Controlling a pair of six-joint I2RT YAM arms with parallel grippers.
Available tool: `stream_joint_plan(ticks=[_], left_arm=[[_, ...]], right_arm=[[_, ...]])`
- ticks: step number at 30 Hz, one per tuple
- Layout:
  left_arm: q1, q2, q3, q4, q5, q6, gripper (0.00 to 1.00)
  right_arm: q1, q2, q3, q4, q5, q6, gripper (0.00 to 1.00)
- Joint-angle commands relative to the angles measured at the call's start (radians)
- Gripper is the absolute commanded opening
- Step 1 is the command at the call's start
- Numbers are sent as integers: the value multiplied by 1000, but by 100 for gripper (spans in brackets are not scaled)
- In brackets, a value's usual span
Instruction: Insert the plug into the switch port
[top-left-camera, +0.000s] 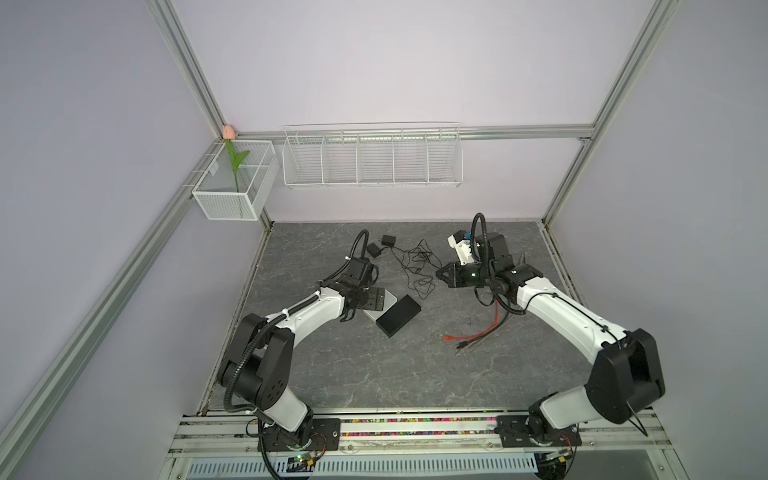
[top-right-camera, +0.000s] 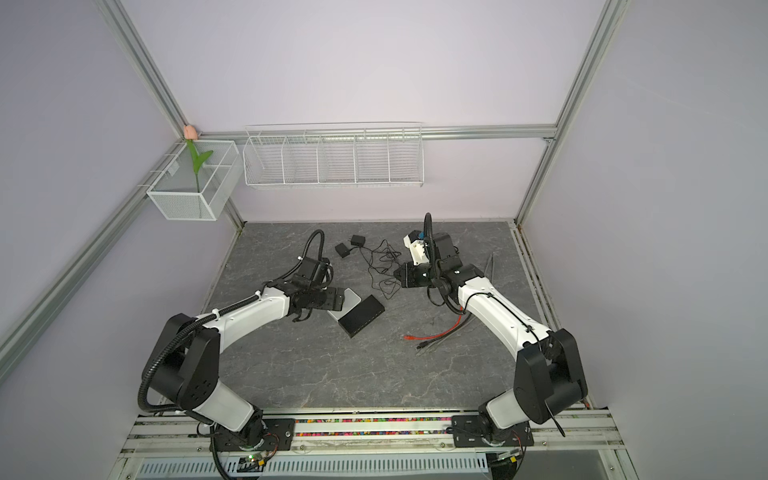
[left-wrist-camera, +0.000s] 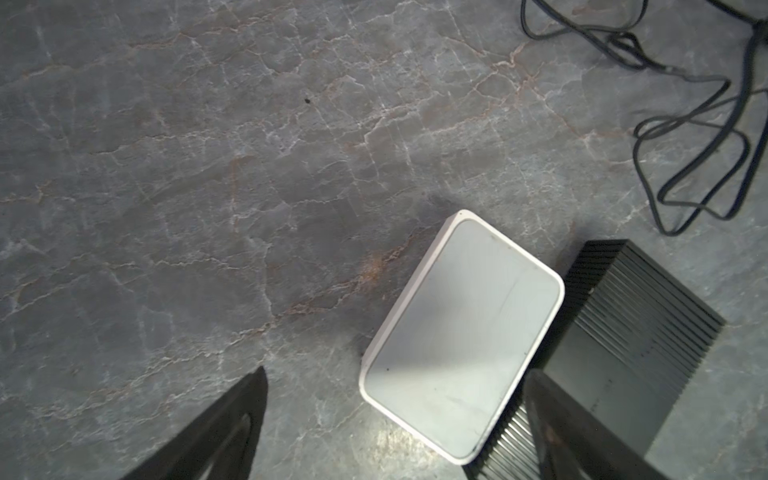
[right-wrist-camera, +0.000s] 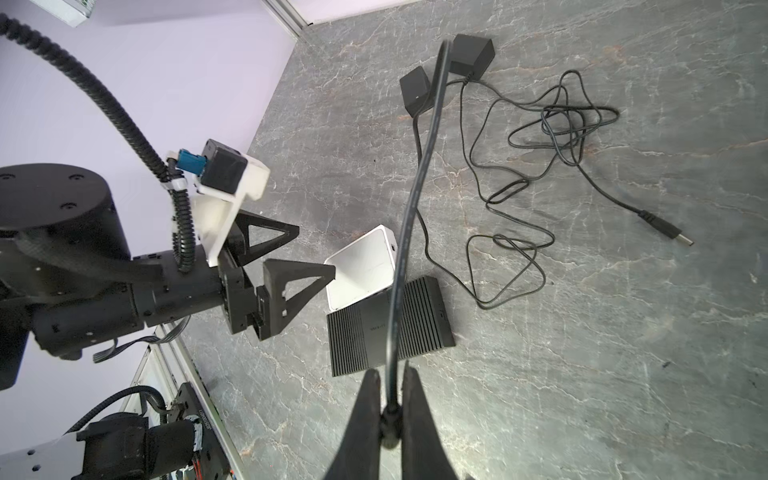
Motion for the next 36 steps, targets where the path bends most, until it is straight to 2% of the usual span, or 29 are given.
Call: stream_joint_plan(ticks=[1, 16, 28, 36], left_arm=[[-20, 21, 27, -44, -59, 25, 96], [-80, 67, 46, -81, -134, 35, 96], [-125, 98, 43, -84, -140, 40, 97], [-240, 126, 58, -96, -128, -14, 97]], right_arm=[[10, -30, -29, 19, 4, -16, 7], [20, -84, -74, 42, 6, -12, 6], [26, -124, -96, 45, 9, -18, 6], [29, -130, -113, 63, 10, -9, 7]])
